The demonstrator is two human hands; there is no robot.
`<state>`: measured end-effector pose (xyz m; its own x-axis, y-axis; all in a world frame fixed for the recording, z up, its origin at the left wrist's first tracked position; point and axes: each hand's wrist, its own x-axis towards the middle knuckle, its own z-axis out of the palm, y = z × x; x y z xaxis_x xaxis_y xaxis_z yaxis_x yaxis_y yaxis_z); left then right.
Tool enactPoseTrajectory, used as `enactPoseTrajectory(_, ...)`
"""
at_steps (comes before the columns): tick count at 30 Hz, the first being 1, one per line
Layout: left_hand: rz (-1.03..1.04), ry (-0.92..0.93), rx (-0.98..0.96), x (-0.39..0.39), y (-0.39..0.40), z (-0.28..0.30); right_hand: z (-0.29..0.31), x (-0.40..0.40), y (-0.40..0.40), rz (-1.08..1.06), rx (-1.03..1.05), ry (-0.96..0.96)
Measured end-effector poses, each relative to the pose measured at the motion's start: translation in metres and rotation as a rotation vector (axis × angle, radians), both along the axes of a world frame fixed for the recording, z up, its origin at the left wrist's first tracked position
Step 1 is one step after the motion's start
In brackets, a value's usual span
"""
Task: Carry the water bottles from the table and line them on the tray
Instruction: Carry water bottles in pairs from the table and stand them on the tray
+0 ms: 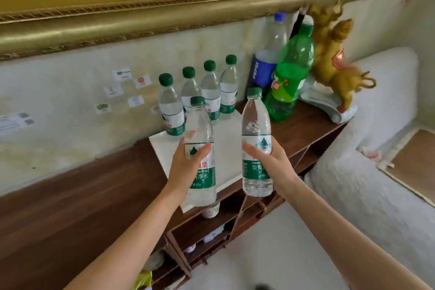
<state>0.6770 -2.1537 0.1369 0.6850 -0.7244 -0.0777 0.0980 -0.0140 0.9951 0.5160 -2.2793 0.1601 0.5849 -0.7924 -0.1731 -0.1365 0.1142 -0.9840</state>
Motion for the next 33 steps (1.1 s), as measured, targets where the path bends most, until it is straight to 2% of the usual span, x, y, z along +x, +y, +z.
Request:
enactPoseTrajectory(4, 0.137, -0.047, 0.004, 0.015, -0.038, -0.014, -0.014, 0.036, -0.067, 0.079, -0.045, 0.029)
enactPoseTrajectory(9, 0.371, -0.095, -0.079, 0.014, -0.083, -0.022, -0.024, 0.071, -0.133, 0.252, -0.083, 0.002)
enactPoseTrajectory(18, 0.579, -0.259, -0.073, 0.0, -0.132, -0.032, -0.04, 0.094, -0.182, 0.433, -0.236, 0.023)
enactPoseTrajectory(21, 0.565, -0.321, -0.07, -0.004, -0.135, -0.037, -0.044, 0.088, -0.184, 0.462, -0.285, 0.02)
enactPoseTrajectory(28, 0.435, -0.313, 0.026, 0.003, -0.125, -0.048, -0.053, 0.081, -0.181, 0.513, -0.369, 0.045)
enactPoseTrajectory(33, 0.359, -0.296, 0.138, 0.0, -0.105, -0.077, -0.06, 0.076, -0.176, 0.423, -0.413, 0.117)
